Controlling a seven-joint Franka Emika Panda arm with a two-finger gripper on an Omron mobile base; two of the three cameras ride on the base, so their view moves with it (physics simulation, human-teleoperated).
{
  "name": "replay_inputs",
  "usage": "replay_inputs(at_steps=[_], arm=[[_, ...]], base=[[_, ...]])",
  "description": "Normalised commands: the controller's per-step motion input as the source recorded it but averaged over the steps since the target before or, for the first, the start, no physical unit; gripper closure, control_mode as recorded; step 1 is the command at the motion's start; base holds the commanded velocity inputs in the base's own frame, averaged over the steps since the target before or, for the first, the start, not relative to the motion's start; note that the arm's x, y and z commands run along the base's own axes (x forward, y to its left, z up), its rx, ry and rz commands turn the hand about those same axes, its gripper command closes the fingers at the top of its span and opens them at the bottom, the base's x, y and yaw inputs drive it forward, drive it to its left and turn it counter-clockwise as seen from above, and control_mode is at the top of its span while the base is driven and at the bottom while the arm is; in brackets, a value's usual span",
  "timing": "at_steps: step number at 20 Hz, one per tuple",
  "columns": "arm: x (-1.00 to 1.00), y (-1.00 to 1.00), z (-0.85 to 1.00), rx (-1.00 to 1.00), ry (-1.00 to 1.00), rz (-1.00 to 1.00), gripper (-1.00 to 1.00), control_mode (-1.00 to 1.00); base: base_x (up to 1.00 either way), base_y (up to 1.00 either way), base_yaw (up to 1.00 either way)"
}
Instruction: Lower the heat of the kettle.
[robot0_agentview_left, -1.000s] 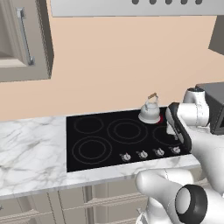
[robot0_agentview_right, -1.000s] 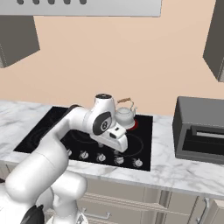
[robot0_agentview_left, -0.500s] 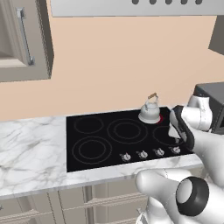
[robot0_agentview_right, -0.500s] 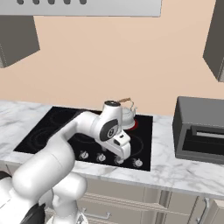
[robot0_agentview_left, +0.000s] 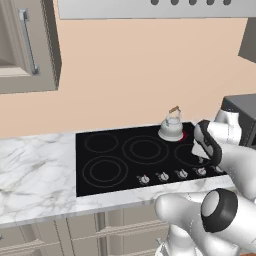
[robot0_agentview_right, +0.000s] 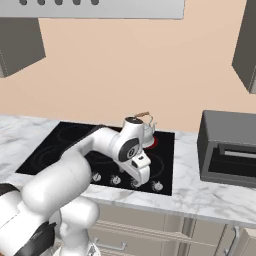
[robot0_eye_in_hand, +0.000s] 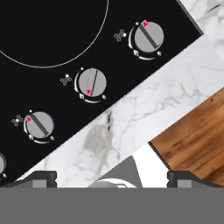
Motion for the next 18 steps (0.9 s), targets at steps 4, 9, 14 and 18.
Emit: replay_inputs(at_steps=[4,9,14,18], arm=[[0.16,-0.01,-0.17,0.01,0.02,-0.05,-1.0,-1.0],[0.17,-0.03,-0.24,0.0,0.03,-0.04,-1.0,-1.0],[0.15,-0.03,-0.26,0.0,0.03,-0.04,-1.0,-1.0],[0.19,-0.08,-0.2,0.0,0.05,-0.04,-1.0,-1.0]], base=[[0.0,0.0,0.0],[0.0,0.0,0.0],[0.0,0.0,0.0],[0.0,0.0,0.0]])
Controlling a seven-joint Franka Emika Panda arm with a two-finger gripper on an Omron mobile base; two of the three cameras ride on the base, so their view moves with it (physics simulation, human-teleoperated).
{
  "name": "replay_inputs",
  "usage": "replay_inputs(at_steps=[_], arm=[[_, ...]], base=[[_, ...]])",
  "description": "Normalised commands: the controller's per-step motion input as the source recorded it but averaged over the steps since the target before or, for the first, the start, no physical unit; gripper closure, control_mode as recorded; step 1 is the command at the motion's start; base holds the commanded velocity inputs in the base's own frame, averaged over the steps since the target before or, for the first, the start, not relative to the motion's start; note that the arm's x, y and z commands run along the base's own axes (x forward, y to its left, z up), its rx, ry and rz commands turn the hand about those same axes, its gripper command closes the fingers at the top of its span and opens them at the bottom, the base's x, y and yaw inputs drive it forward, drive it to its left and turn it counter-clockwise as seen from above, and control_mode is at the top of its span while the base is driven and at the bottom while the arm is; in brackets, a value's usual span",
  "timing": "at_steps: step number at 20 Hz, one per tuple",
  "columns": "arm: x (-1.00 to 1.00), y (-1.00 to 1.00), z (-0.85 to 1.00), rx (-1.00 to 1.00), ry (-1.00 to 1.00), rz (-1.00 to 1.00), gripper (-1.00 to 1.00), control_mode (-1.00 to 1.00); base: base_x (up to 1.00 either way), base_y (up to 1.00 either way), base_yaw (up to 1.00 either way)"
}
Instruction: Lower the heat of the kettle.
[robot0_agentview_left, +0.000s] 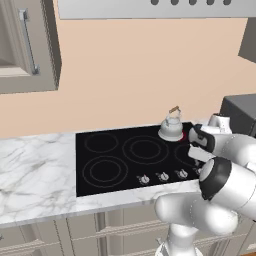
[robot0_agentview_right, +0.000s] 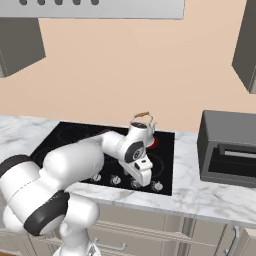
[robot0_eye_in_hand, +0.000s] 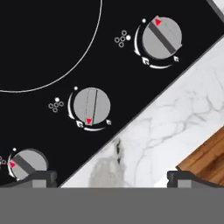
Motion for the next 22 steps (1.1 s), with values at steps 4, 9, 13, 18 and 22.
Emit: replay_inputs(at_steps=[4,9,13,18,22], arm=[[0.16,-0.18,-0.19,0.02,0.06,-0.04,-1.0,-1.0],[0.18,-0.05,-0.16,0.0,0.07,-0.04,-1.0,-1.0],[0.15,0.0,-0.16,0.0,0.07,-0.02,-1.0,-1.0],[0.03,0.0,-0.2,0.0,0.05,-0.01,-1.0,-1.0],[0.02,0.0,-0.17,0.0,0.05,-0.01,-1.0,-1.0]], base=[[0.0,0.0,0.0],[0.0,0.0,0.0],[0.0,0.0,0.0],[0.0,0.0,0.0],[0.0,0.0,0.0]])
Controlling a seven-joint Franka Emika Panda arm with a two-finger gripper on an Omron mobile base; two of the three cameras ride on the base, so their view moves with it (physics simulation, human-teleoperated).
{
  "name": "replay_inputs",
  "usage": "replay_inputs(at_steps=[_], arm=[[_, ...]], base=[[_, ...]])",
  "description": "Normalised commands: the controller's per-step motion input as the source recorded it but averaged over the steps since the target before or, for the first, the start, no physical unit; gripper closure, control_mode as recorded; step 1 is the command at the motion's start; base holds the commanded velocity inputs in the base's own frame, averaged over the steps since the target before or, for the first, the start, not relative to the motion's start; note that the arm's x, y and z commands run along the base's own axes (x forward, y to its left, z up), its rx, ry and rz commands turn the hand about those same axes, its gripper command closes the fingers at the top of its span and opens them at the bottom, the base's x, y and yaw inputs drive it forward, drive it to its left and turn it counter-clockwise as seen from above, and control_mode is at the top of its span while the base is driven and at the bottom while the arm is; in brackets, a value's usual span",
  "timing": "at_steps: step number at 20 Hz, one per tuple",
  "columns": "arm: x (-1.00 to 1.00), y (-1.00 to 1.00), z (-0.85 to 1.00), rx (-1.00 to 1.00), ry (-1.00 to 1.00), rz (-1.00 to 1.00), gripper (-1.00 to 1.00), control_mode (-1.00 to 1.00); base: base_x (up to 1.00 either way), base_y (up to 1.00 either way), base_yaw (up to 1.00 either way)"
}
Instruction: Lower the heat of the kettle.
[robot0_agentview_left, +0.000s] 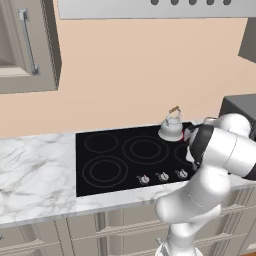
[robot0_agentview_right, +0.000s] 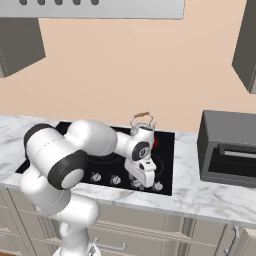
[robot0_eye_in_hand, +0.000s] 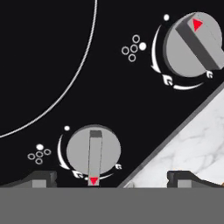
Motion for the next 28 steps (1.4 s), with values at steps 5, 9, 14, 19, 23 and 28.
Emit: replay_inputs(at_steps=[5,9,14,19,23,28], arm=[[0.01,0.0,-0.16,0.0,0.04,0.0,-1.0,-1.0],[0.0,0.0,-0.16,0.0,0.04,0.0,-1.0,-1.0],[0.0,0.0,-0.12,0.0,0.03,0.0,-1.0,-1.0],[0.0,0.0,-0.14,0.0,0.01,0.0,-1.0,-1.0],[0.0,0.0,-0.11,0.0,0.0,-0.02,-1.0,-1.0],[0.0,0.0,0.0,0.03,0.0,-0.04,-1.0,-1.0]], base=[[0.0,0.0,0.0],[0.0,0.0,0.0],[0.0,0.0,0.0],[0.0,0.0,0.0],[0.0,0.0,0.0],[0.0,0.0,0.0]])
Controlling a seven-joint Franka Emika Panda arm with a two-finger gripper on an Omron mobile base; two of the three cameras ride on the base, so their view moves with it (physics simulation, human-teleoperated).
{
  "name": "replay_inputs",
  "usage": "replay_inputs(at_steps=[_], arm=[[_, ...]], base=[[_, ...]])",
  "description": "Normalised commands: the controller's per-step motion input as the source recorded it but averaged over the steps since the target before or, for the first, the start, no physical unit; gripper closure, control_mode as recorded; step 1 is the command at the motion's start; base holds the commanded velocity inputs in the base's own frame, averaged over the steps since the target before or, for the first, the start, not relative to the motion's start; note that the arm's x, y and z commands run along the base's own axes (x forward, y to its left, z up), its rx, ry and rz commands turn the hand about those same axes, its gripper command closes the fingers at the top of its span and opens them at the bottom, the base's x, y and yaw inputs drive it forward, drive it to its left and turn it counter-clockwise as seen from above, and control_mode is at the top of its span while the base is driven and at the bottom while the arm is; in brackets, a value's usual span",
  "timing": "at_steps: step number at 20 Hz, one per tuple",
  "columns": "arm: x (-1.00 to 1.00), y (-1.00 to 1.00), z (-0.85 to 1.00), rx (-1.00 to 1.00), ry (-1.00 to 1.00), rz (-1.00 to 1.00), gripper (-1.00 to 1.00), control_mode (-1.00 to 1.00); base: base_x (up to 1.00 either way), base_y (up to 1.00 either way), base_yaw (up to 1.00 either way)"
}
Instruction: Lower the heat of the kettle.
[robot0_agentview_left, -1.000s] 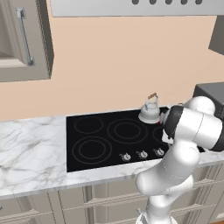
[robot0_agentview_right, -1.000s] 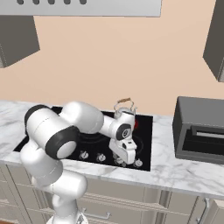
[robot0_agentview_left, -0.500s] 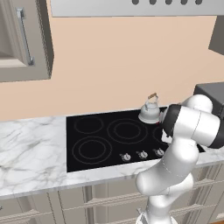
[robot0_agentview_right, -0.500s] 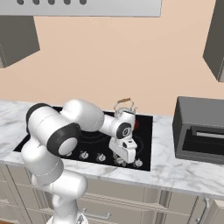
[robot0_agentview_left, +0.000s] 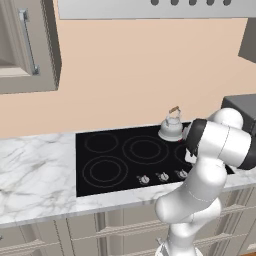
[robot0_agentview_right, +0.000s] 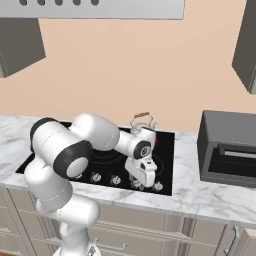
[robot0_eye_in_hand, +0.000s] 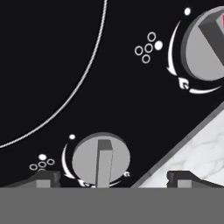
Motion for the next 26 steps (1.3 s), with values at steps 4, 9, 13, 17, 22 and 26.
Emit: replay_inputs(at_steps=[4,9,13,17,22,26], arm=[[0.0,0.0,-0.01,0.02,-0.01,-0.03,-1.0,-1.0],[0.04,0.0,-0.05,0.0,0.0,-0.01,-1.0,-1.0],[0.05,0.0,-0.01,0.01,0.0,0.0,-1.0,-1.0],[0.07,0.0,-0.02,0.01,0.0,0.0,-1.0,-1.0],[0.04,0.0,-0.03,0.01,-0.04,0.0,-1.0,-1.0],[0.0,0.0,-0.16,0.0,0.0,0.0,1.0,-1.0]], base=[[0.0,0.0,0.0],[0.0,0.0,0.0],[0.0,0.0,0.0],[0.0,0.0,0.0],[0.0,0.0,0.0],[0.0,0.0,0.0]])
